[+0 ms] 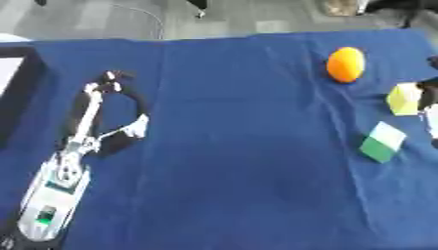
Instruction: Pick up the objects with one hand, pass them to the other hand, and then place them into the box on the other side of the table.
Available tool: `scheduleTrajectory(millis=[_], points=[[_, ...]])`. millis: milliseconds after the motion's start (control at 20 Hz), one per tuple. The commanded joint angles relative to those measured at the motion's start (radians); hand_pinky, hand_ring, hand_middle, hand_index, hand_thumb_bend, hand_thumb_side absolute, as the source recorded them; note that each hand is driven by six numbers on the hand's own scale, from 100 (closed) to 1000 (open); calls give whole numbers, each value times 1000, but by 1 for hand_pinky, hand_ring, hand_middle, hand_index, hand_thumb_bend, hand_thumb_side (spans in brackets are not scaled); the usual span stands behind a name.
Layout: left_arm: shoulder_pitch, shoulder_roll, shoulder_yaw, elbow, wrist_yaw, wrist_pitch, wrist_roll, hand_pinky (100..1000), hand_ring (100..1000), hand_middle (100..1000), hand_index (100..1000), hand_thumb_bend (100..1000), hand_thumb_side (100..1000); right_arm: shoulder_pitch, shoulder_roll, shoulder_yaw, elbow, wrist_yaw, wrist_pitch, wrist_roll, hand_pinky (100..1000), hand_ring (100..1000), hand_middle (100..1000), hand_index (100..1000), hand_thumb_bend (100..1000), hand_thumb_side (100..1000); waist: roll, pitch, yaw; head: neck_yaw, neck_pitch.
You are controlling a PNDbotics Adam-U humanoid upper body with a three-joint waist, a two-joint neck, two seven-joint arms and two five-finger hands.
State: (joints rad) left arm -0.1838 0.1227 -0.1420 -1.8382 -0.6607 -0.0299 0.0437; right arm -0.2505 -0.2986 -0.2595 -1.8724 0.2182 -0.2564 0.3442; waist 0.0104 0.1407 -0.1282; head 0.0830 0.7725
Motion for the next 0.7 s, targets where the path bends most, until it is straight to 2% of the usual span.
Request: scheduleTrajectory(millis=[50, 100, 150, 300, 500, 700], points=[[-11, 16, -7, -15, 15, -13, -2, 950, 873, 747, 631, 222, 272, -52, -118, 20, 70, 17, -26, -3, 786, 702, 799, 833, 100, 287, -14, -31, 3, -57, -2], [-11, 17, -10, -15, 20, -17, -3, 950, 873, 748, 653, 267, 317, -73, -153, 32, 110, 21, -38, -5, 789, 710, 803, 844, 100, 267, -15, -32, 3, -80, -2], [-11, 17, -12, -15, 26, -21, -5, 950, 873, 749, 656, 275, 325, -95, -189, 45, 153, 25, -53, -8, 790, 711, 804, 846, 100, 264, -16, -34, 4, -105, -2], [-11, 18, -20, -14, 41, -35, -11, 951, 874, 753, 704, 425, 459, -171, -293, 97, 292, 44, -107, -19, 799, 734, 819, 880, 100, 226, -21, -41, 2, -185, -2], [-11, 20, -29, -13, 58, -51, -22, 952, 875, 756, 726, 529, 544, -278, -390, 166, 485, 91, -176, -43, 811, 770, 852, 915, 100, 204, -23, -48, 0, -275, -2], [-9, 20, -33, -11, 68, -58, -33, 952, 875, 758, 734, 545, 574, -396, -434, 222, 680, 168, -229, -55, 824, 808, 889, 938, 100, 180, -20, -55, 1, -335, -2]])
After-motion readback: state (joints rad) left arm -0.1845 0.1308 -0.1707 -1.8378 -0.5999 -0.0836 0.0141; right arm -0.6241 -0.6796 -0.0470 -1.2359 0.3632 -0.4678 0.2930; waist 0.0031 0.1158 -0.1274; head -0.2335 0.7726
